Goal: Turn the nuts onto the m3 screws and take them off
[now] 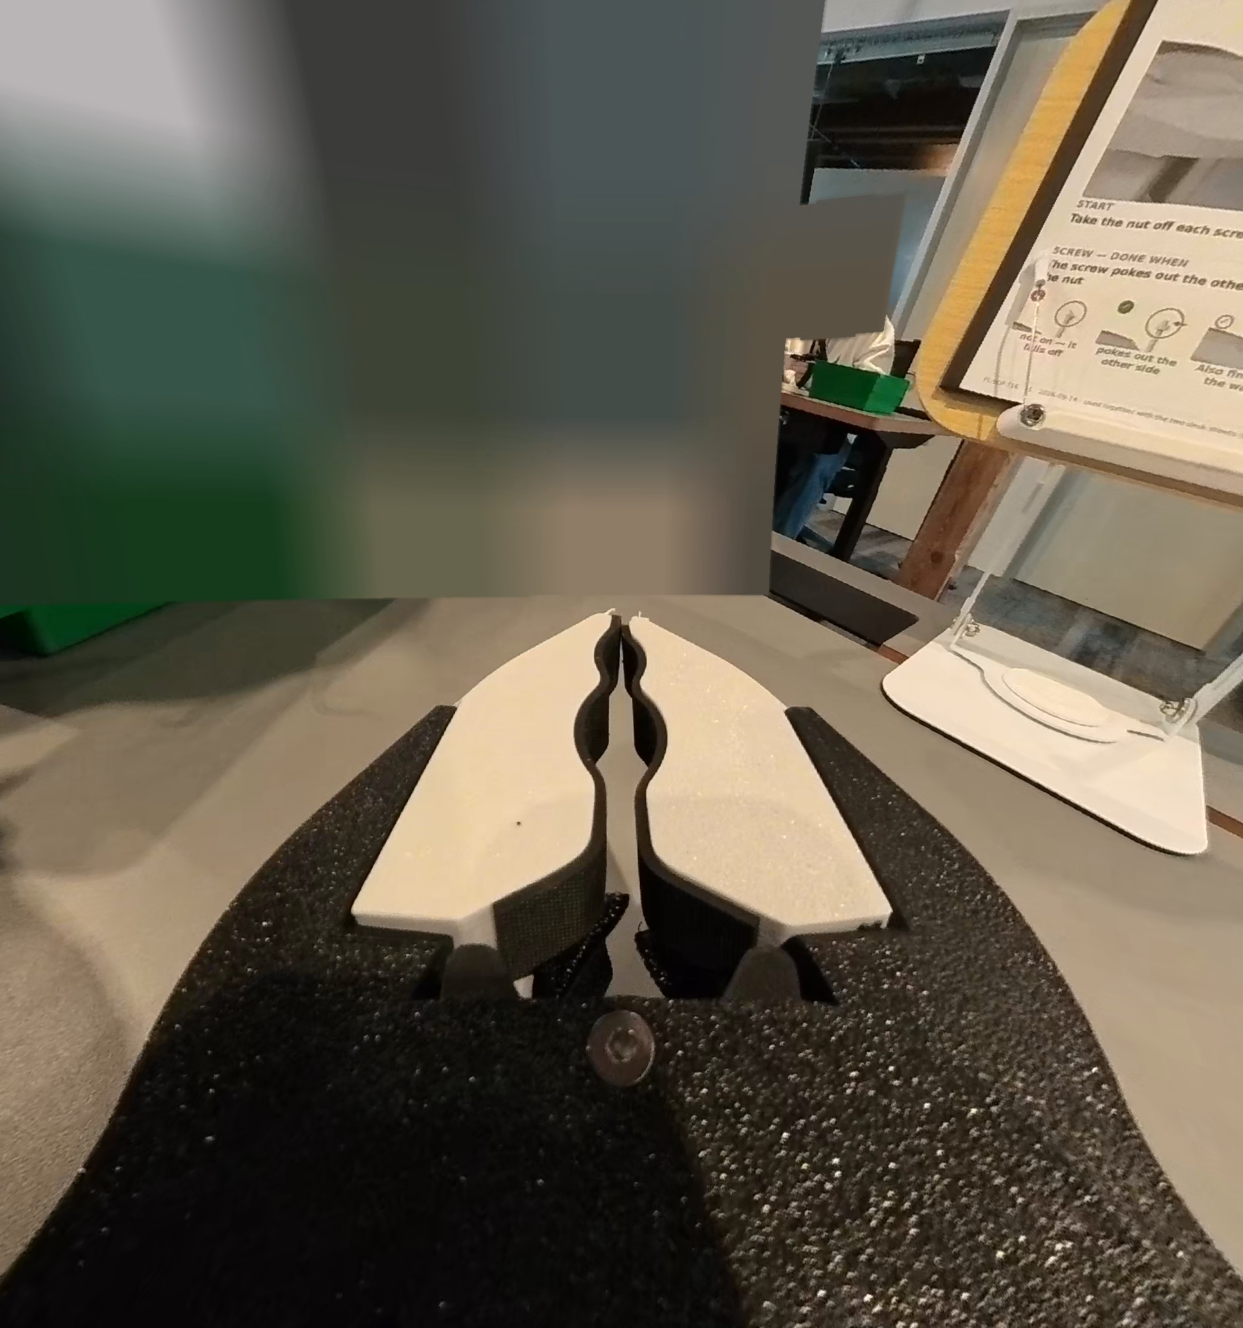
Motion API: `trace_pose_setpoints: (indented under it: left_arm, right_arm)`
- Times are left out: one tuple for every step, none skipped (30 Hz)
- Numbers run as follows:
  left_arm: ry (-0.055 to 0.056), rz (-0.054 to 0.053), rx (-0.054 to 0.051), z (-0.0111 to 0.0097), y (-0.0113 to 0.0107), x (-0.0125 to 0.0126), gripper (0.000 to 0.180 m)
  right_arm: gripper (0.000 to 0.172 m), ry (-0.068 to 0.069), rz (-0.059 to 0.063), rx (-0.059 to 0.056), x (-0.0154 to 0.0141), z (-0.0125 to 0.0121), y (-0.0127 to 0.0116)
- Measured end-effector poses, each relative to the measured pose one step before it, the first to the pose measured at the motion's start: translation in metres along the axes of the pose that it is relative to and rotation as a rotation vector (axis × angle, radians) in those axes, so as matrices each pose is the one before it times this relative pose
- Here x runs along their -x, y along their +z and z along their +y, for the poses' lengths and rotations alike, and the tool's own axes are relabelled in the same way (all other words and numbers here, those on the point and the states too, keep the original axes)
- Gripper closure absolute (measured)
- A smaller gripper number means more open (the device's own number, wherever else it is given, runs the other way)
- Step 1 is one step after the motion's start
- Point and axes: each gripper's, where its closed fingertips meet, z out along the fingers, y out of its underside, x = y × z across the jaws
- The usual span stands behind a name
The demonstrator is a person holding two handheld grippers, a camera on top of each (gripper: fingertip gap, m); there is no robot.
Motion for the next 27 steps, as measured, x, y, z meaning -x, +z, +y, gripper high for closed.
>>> trace_pose_setpoints:
  left_arm:
    - [-0.0010,-0.0006,-0.0008,0.00004,0.00012,0.00015,0.168]
    - [-0.0020,-0.0016,-0.0014,-0.00003,0.00016,0.00021,0.169]
    - [-0.0013,-0.0040,-0.0012,-0.00011,0.00028,0.00057,0.170]
    - [0.0012,-0.0043,-0.0008,0.00006,0.00011,0.00065,0.173]
    - [0.0027,0.0008,-0.0009,0.00007,0.00011,-0.00018,0.174]
    - [0.0006,0.0001,-0.0014,0.00012,0.00011,0.00005,0.174]
    - [-0.0019,-0.0007,-0.0020,0.00007,0.00004,0.00005,0.174]
    - [-0.0062,-0.0012,-0.0019,0.00007,0.00004,-0.00004,0.175]
    - [-0.0074,-0.0016,-0.0008,0.00009,0.00011,0.00005,0.175]
    - [-0.0043,-0.0014,-0.0012,0.00022,0.00007,-0.00016,0.175]
    - [-0.0008,-0.0019,-0.0009,0.00007,0.00000,-0.00036,0.176]
    - [-0.0006,-0.0043,-0.0010,0.00010,0.00009,-0.00004,0.176]
    - [-0.0037,-0.0032,-0.0012,0.00012,-0.00001,0.00005,0.176]
    - [-0.0065,-0.0007,-0.0005,0.00020,0.00006,-0.00007,0.176]
    - [-0.0074,0.0008,-0.0007,0.00005,0.00002,-0.00011,0.176]
    - [-0.0061,0.0007,0.0001,0.00023,-0.00007,-0.00006,0.176]
    - [-0.0035,0.0000,0.0017,0.00057,-0.00013,-0.00013,0.176]
    - [-0.0020,-0.0008,0.0048,0.00097,-0.00025,-0.00015,0.176]
    - [-0.0023,-0.0021,0.0083,0.00161,-0.00055,0.00010,0.176]
    - [-0.0027,-0.0031,0.0088,0.00189,-0.00065,0.00017,0.176]
    - [-0.0023,-0.0041,0.0063,0.00190,-0.00088,0.00026,0.176]
    - [-0.0010,-0.0064,0.0028,0.00157,-0.00087,0.00040,0.176]
    - [0.0002,-0.0061,-0.0011,0.00105,-0.00101,0.00026,0.176]
    - [-0.0012,-0.0040,-0.0002,0.00105,-0.00083,0.00015,0.180]
    - [-0.0047,-0.0048,0.0058,0.00183,-0.00051,0.00038,0.180]
    - [-0.0053,-0.0015,0.0056,0.00162,-0.00034,-0.00005,0.180]
    - [-0.0047,-0.0009,0.0020,0.00117,-0.00029,-0.00013,0.180]
  right_arm:
    - [0.172,0.0007,0.0001,-0.0005,-0.00010,-0.00003,0.00002]
    - [0.172,0.0005,-0.0002,-0.0006,-0.00007,-0.00005,-0.00011]
    - [0.172,0.0006,-0.0004,-0.0004,-0.00002,0.00006,-0.00013]
    - [0.172,0.0008,0.0001,-0.0005,-0.00015,-0.00003,-0.00005]
    - [0.172,0.0011,-0.0004,-0.0003,-0.00007,-0.00001,-0.00006]
    - [0.172,0.0011,-0.0003,-0.0003,-0.00008,-0.00001,-0.00006]
    - [0.172,0.0010,-0.0001,-0.0007,-0.00012,-0.00005,-0.00004]
    - [0.172,0.0008,-0.0002,-0.0006,-0.00005,-0.00005,-0.00011]
    - [0.172,0.0007,0.0000,0.0000,-0.00009,0.00002,-0.00001]
    - [0.172,0.0005,0.0001,0.0001,-0.00010,0.00013,-0.00002]
    - [0.172,0.0000,0.0001,0.0001,-0.00002,0.00001,-0.00001]
    - [0.172,-0.0001,-0.0002,0.0003,-0.00006,0.00006,0.00004]
    - [0.172,-0.0003,-0.0003,0.0000,0.00004,0.00009,-0.00014]
    - [0.172,0.0000,0.0001,-0.0001,-0.00001,-0.00002,0.00001]
    - [0.172,0.0003,-0.0001,-0.0001,-0.00011,0.00001,0.00000]
    - [0.172,0.0004,-0.0003,0.0003,0.00006,0.00004,-0.00002]
    - [0.172,-0.0001,-0.0005,0.0001,-0.00001,0.00002,-0.00008]
    - [0.172,-0.0004,-0.0001,-0.0003,0.00001,0.00006,0.00002]
    - [0.172,0.0000,-0.0005,0.0002,0.00006,0.00002,-0.00001]
    - [0.172,0.0000,-0.0002,0.0000,-0.00003,0.00001,-0.00008]
    - [0.172,0.0000,-0.0001,-0.0003,0.00001,-0.00004,0.00002]
    - [0.172,0.0002,-0.0004,0.0002,0.00007,0.00002,-0.00001]
    - [0.172,0.0000,-0.0001,0.0002,0.00001,0.00003,-0.00002]
    - [0.172,-0.0002,-0.0003,0.0002,0.00002,0.00002,-0.00001]
    - [0.172,-0.0002,-0.0004,0.0003,0.00004,0.00004,-0.00002]
    - [0.172,0.0000,-0.0004,0.0003,0.00004,0.00005,0.00012]
    - [0.172,0.0002,-0.0003,0.0005,0.00006,0.00006,-0.00004]
